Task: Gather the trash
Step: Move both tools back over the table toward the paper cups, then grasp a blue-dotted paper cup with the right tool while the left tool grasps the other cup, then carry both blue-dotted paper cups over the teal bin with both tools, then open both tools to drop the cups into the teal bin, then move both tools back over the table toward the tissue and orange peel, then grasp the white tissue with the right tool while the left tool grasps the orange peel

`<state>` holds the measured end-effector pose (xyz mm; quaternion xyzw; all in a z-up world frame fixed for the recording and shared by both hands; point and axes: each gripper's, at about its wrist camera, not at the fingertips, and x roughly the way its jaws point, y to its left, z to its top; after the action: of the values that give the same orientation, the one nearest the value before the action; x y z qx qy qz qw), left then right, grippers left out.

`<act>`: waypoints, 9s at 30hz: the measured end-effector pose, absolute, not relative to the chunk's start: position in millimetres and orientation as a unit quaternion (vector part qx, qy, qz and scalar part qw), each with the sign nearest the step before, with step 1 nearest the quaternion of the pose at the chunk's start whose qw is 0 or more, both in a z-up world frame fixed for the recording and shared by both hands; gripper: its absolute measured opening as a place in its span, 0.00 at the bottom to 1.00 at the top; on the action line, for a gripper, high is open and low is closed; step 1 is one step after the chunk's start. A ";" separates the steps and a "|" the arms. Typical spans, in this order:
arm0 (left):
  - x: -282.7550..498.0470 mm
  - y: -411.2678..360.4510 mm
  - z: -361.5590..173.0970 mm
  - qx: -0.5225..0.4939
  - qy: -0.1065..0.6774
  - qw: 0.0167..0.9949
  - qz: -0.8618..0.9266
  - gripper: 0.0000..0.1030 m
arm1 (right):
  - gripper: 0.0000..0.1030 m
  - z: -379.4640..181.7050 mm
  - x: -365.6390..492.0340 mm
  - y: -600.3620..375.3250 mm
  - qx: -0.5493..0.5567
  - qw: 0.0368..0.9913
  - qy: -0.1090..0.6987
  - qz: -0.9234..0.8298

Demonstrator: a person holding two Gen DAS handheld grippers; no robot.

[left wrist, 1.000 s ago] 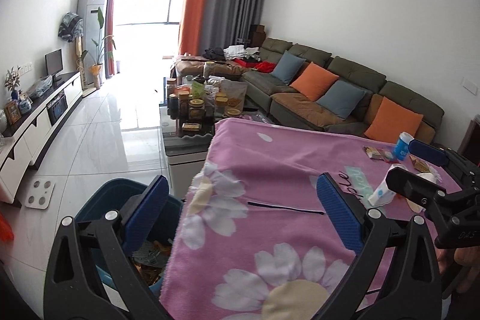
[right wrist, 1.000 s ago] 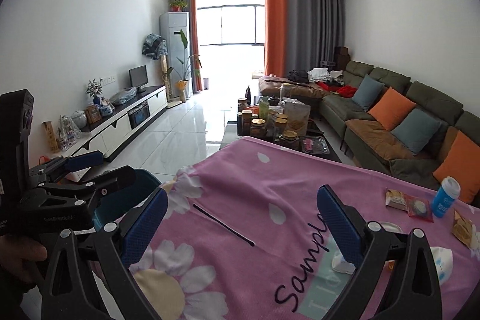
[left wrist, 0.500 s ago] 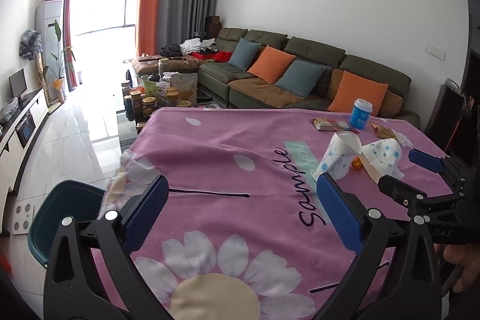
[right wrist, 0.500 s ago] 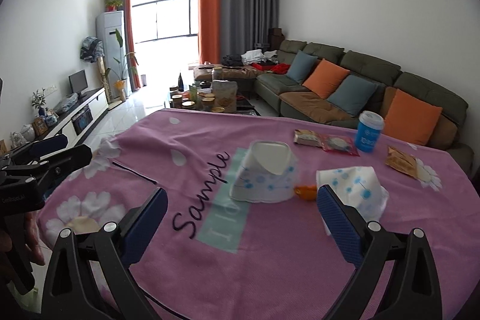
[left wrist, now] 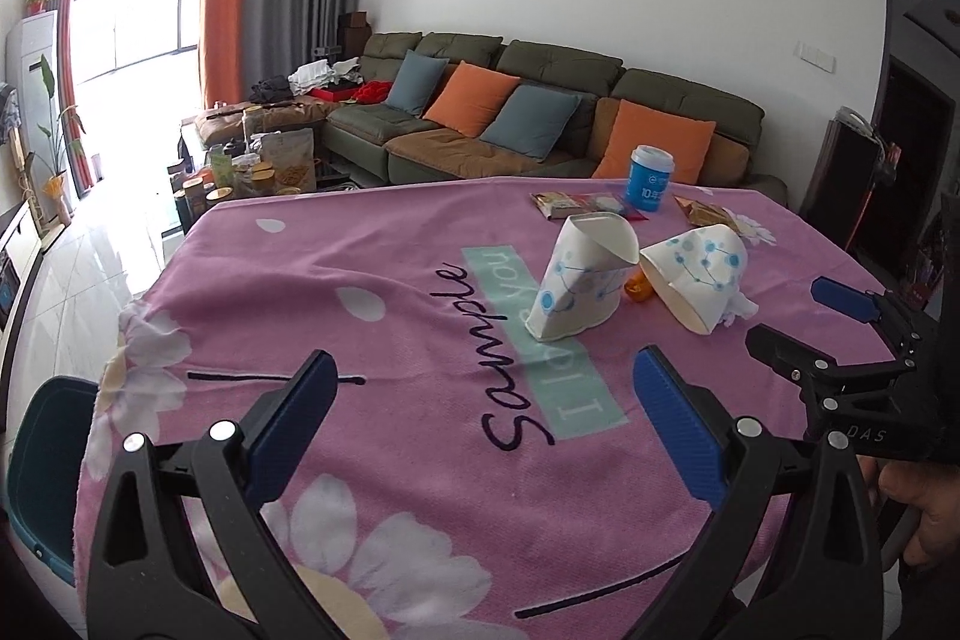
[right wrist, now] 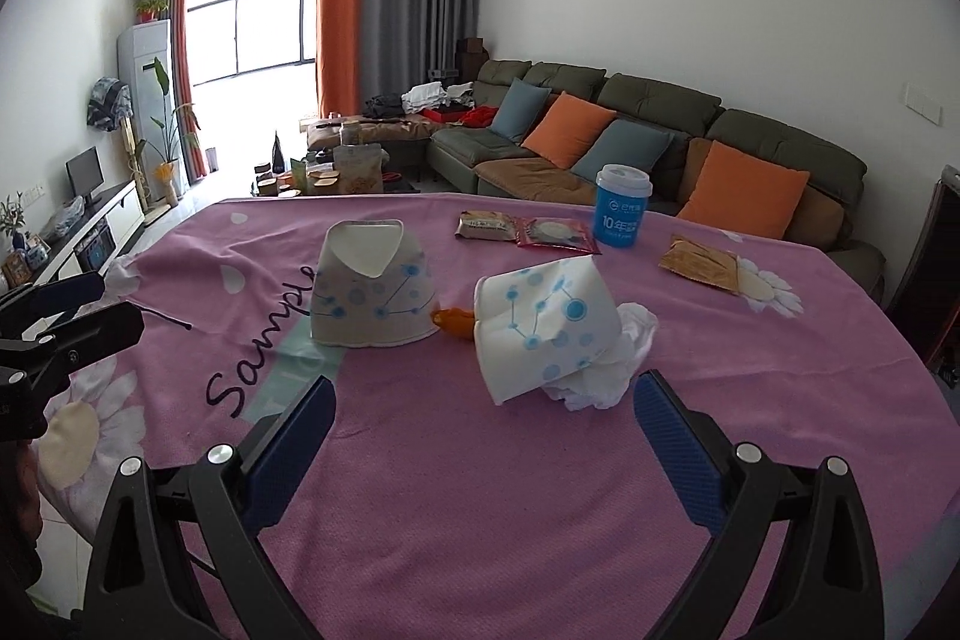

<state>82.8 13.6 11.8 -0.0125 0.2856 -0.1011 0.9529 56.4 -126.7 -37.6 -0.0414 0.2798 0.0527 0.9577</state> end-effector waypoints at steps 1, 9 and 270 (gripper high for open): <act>86.2 10.4 12.2 -0.011 0.285 0.953 -0.105 0.94 | 0.93 -37.2 58.3 -128.7 -0.047 0.958 0.278 0.047; 123.5 -17.5 6.8 0.006 0.296 0.946 -0.132 0.94 | 0.93 -41.2 84.4 -144.7 -0.069 0.954 0.288 0.047; 252.7 -128.3 -63.2 0.056 0.428 0.860 -0.273 0.16 | 0.18 -82.6 161.9 -196.6 0.019 0.906 0.415 0.080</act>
<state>252.7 -128.3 -63.2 0.0557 0.4279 -0.2731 0.8598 161.9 -196.6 -82.6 0.0188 0.4152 0.0796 0.9061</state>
